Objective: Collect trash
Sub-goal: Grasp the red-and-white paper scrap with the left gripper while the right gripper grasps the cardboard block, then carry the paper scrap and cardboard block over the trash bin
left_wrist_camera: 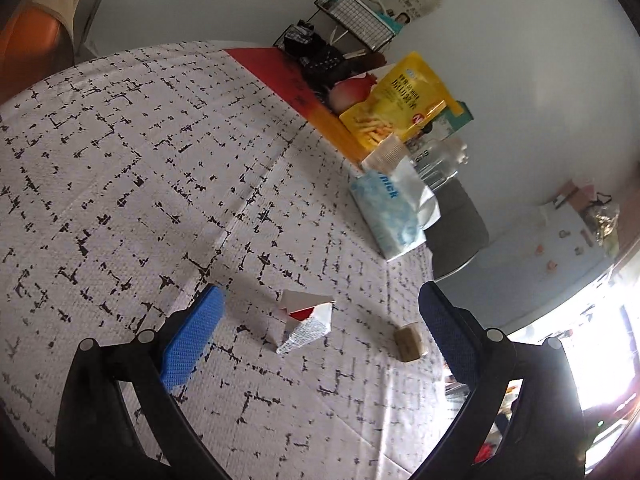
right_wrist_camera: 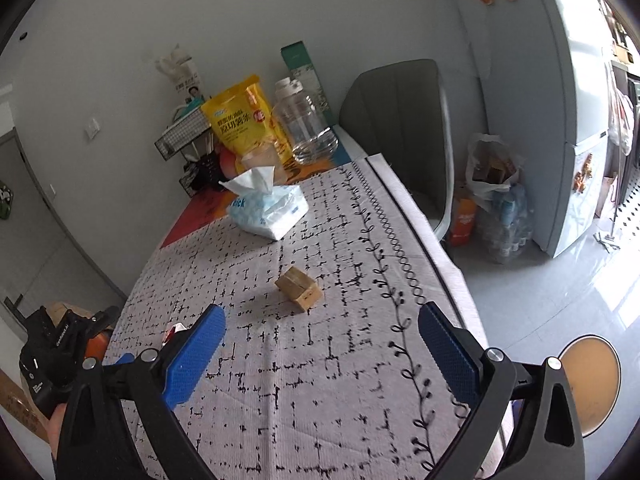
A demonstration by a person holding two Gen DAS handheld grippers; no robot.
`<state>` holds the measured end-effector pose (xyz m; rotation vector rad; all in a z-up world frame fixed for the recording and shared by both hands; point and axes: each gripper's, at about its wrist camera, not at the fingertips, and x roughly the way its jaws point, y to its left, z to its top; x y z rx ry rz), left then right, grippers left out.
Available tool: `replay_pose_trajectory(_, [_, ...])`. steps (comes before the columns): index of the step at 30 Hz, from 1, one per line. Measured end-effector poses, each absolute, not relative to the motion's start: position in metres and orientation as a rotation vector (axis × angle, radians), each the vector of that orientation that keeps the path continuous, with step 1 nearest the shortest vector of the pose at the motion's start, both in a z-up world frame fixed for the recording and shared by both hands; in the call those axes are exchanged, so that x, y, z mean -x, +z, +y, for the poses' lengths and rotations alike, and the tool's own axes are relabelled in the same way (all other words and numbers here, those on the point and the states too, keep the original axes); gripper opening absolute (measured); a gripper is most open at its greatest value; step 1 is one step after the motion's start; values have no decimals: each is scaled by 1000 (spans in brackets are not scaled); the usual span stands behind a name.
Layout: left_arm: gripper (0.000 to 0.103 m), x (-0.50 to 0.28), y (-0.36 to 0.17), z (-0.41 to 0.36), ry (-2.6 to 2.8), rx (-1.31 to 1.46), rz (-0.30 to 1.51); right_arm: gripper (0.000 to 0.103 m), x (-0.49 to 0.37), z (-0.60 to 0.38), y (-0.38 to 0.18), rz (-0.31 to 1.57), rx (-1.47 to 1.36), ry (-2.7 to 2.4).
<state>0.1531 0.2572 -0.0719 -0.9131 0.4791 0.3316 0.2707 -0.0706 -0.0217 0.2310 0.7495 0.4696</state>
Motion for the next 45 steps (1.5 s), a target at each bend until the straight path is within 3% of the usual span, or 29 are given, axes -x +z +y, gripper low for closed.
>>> replay_pose_trajectory(15, [84,-211,-104,236,411,762,608,91,-318,-13,-43,820,-34,510])
replay_pose_trajectory(18, [69,-213,-105,236,438,736,613,89,-330,-4,-51,829,1,510])
replay_pose_trajectory(19, [59,-213,-106,238,451,736,615,89,-335,0,-53,831,15,508])
replay_pose_trajectory(20, [42,-212,-107,239,462,736,619,89,-338,3,-55,833,28,507])
replay_pose_trajectory(21, [39,-211,-109,242,460,749,624,89,-343,7,-58,835,48,506])
replay_pose_trajectory(31, [38,-191,-101,253,469,814,544,86,-367,46,-74,850,128,519])
replay_pose_trajectory(34, [38,-187,-100,254,470,816,529,80,-372,60,-82,859,181,539])
replay_pose_trajectory(36, [38,-181,-99,256,481,818,517,59,-378,65,-90,905,219,553])
replay_pose_trajectory(37, [38,-179,-99,257,487,820,514,38,-379,66,-92,928,217,567])
replay_pose_trajectory(38, [38,-177,-99,258,489,825,513,32,-377,64,-90,927,217,573])
replay_pose_trajectory(45, [38,-165,-92,252,489,848,485,31,-326,41,-65,876,219,628])
